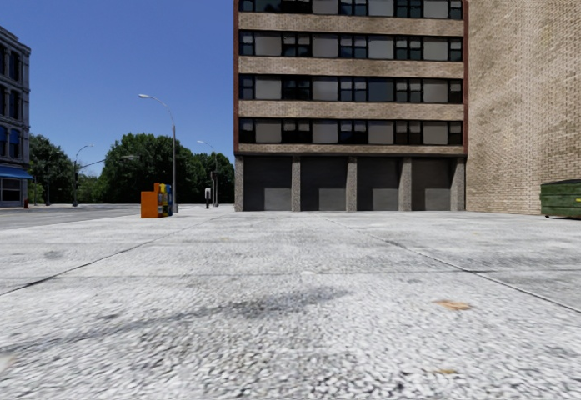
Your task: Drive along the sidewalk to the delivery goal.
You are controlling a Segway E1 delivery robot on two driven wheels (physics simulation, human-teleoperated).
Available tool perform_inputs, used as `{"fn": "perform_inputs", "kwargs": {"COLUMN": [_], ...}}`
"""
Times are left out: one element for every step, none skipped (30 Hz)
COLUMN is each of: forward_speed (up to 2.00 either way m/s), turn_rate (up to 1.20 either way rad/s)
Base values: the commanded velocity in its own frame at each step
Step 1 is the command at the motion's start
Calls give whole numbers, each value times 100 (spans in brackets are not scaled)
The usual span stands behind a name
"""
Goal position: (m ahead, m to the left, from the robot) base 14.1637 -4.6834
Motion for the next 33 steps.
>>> {"fn": "perform_inputs", "kwargs": {"forward_speed": [159, 159, 159, 159, 159, 159, 159, 159, 159, 159, 159, 159, 159, 159, 159, 159, 159, 159, 159, 159, 159, 159, 159, 159, 159, 159, 159, 159, 159, 159, 159, 159, 159], "turn_rate": [0, 0, 0, 0, 0, 0, 0, 0, 0, -2, -8, -12, -17, -22, -24, -25, -25, -25, -25, -25, -25, -25, -25, -26, -26, -26, -27, -27, -27, -28, -28, -28, -28]}}
